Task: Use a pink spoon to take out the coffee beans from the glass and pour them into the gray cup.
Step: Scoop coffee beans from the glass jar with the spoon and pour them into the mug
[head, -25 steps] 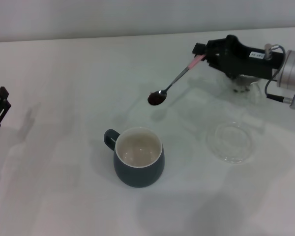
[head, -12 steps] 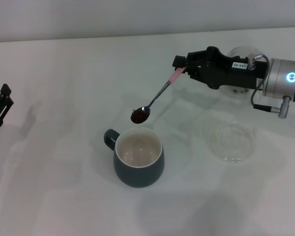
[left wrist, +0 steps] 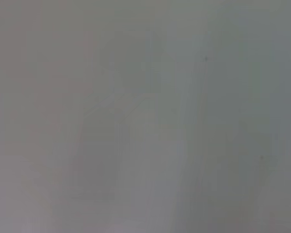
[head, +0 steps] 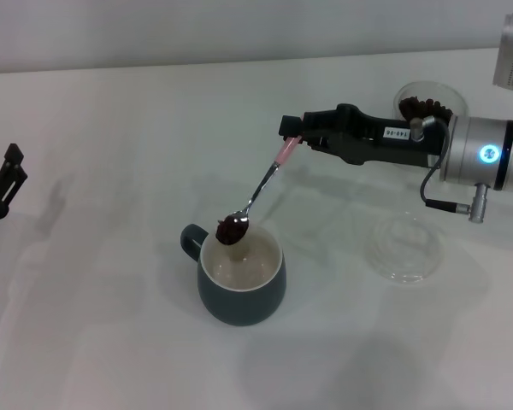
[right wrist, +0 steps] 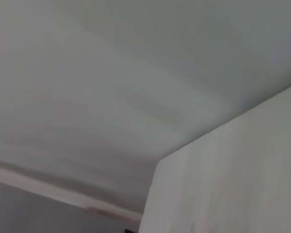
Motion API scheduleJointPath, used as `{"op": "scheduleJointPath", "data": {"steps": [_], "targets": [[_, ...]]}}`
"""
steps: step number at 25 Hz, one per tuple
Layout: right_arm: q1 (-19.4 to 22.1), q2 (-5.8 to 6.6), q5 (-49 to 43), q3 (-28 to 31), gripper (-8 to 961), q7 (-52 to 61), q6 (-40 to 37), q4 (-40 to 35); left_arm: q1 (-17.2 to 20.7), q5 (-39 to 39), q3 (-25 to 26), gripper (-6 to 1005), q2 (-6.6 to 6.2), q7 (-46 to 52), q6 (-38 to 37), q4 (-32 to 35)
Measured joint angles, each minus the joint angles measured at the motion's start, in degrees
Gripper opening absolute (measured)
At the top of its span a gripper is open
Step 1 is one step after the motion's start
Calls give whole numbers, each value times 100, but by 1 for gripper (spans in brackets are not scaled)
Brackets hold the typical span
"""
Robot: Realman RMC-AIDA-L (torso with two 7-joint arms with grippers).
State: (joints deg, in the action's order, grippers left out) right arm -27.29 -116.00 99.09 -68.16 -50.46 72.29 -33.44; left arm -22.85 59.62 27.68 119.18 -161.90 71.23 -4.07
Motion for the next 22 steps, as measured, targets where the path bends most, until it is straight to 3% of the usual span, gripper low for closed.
{"op": "scheduleJointPath", "data": {"steps": [22], "targets": [[80, 29, 86, 25, 151, -2850, 709, -71, -103, -31, -41, 834, 0, 0, -128, 0]]}}
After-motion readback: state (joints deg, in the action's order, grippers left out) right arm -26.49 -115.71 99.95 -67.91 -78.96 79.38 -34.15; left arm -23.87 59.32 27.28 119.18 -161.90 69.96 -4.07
